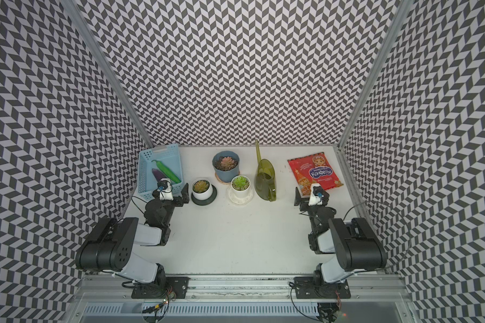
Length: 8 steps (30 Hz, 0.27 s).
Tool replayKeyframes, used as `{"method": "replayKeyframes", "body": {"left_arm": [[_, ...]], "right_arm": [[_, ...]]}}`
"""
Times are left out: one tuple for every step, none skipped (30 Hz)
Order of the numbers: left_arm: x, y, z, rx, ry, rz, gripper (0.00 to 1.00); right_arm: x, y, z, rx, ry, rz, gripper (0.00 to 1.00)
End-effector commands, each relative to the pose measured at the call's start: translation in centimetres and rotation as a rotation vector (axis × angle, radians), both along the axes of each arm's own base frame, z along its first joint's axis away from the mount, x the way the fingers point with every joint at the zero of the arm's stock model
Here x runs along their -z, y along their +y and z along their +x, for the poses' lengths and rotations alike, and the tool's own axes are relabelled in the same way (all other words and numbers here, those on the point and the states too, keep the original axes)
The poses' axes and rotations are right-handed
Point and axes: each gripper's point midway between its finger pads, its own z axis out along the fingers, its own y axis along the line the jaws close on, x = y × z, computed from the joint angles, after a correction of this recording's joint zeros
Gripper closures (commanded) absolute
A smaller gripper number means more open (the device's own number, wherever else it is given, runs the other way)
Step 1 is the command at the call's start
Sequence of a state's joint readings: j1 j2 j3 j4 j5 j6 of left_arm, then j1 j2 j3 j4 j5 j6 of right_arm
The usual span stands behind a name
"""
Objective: Water the succulent around the soil edge
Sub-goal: Reset both arms
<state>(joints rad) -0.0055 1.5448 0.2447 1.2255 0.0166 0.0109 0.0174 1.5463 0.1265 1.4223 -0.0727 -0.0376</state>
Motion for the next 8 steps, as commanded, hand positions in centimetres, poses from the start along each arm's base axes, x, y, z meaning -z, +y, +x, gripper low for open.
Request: {"method": "replayKeyframes", "body": {"left_arm": [[-0.69, -0.01, 0.19, -0.003, -0.024, 0.017, 0.0], [-0.66, 0.07, 0.22, -0.008, -0.023, 0.016, 0.0], [-0.63, 0.32, 0.26, -0.023, -0.02, 0.009, 0.0], [-0.57, 0.64, 0.4, -0.042, -0.015, 0.003, 0.0], [-0.49, 0.77, 0.53, -0.05, -0.009, -0.002, 0.0], [-0.57, 0.79, 0.53, -0.051, -0.012, -0.002, 0.0], [-0.51, 0.78, 0.48, -0.051, -0.011, -0.002, 0.0], [-0.55, 0.82, 0.47, -0.053, -0.012, -0.002, 0.0]], "right_arm": [[-1.55, 0.27, 0.23, -0.011, -0.062, -0.003, 0.0], [-1.57, 0.25, 0.23, -0.01, -0.063, -0.001, 0.0], [-1.61, 0.23, 0.25, -0.009, -0.064, -0.001, 0.0], [-1.51, 0.26, 0.23, -0.011, -0.061, 0.0, 0.0], [-1.5, 0.25, 0.26, -0.01, -0.06, 0.0, 0.0], [-1.46, 0.21, 0.28, -0.008, -0.059, -0.001, 0.0], [-1.46, 0.21, 0.33, -0.008, -0.058, 0.0, 0.0], [-1.51, 0.18, 0.38, -0.006, -0.059, 0.0, 0.0]]}}
